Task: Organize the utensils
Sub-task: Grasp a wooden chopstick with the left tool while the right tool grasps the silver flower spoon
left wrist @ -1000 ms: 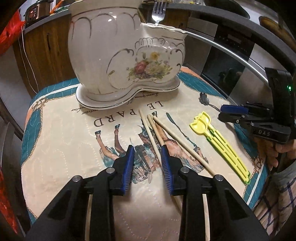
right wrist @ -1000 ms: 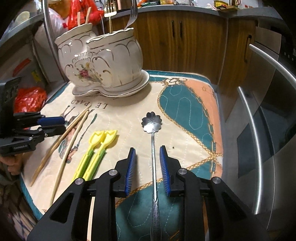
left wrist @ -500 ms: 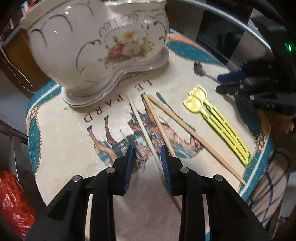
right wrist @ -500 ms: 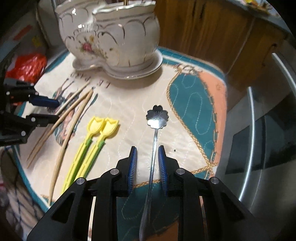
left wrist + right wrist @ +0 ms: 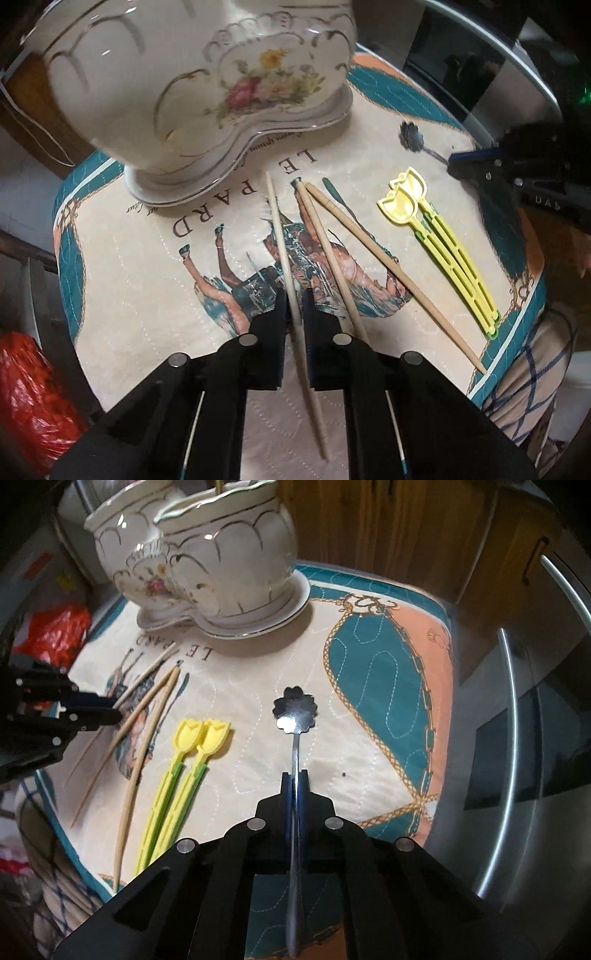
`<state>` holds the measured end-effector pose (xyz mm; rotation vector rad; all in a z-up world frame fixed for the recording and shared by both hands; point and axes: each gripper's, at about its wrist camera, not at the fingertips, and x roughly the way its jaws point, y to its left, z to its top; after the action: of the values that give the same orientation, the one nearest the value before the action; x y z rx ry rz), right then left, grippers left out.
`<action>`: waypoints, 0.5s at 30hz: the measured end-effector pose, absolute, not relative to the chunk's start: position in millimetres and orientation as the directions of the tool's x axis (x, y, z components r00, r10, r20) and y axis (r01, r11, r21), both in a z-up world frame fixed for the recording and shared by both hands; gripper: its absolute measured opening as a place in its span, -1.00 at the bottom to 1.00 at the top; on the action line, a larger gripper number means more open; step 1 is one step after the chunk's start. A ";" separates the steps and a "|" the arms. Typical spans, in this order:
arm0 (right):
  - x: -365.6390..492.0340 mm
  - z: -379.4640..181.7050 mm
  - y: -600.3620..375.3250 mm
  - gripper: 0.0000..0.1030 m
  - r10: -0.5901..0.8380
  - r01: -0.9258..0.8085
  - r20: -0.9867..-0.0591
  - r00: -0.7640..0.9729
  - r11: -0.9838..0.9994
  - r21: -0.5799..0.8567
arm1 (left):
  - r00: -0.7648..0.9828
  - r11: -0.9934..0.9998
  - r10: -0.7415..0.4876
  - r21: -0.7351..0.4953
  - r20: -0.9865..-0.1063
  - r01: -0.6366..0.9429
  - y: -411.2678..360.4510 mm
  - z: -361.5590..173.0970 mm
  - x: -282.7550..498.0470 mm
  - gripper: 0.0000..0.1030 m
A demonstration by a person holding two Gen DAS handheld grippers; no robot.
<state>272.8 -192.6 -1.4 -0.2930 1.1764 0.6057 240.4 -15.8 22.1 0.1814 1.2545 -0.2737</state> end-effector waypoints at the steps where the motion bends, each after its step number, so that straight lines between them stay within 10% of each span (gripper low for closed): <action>1: 272.2 -1.6 -194.6 -0.93 0.296 -0.580 -0.920 0.256 0.809 0.099 | 0.297 0.956 -0.116 -0.026 -0.948 0.293 -14.1 22.7 238.8 -0.87; 15: 260.3 41.9 -207.4 -0.93 0.469 -0.586 -0.808 0.356 0.786 0.199 | 0.468 0.933 -0.359 -0.290 -0.808 0.215 75.1 36.7 182.4 -0.93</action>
<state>260.3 -207.4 41.9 -0.1323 0.9961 0.6838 182.4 75.1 36.7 -0.1552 1.0261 -0.3537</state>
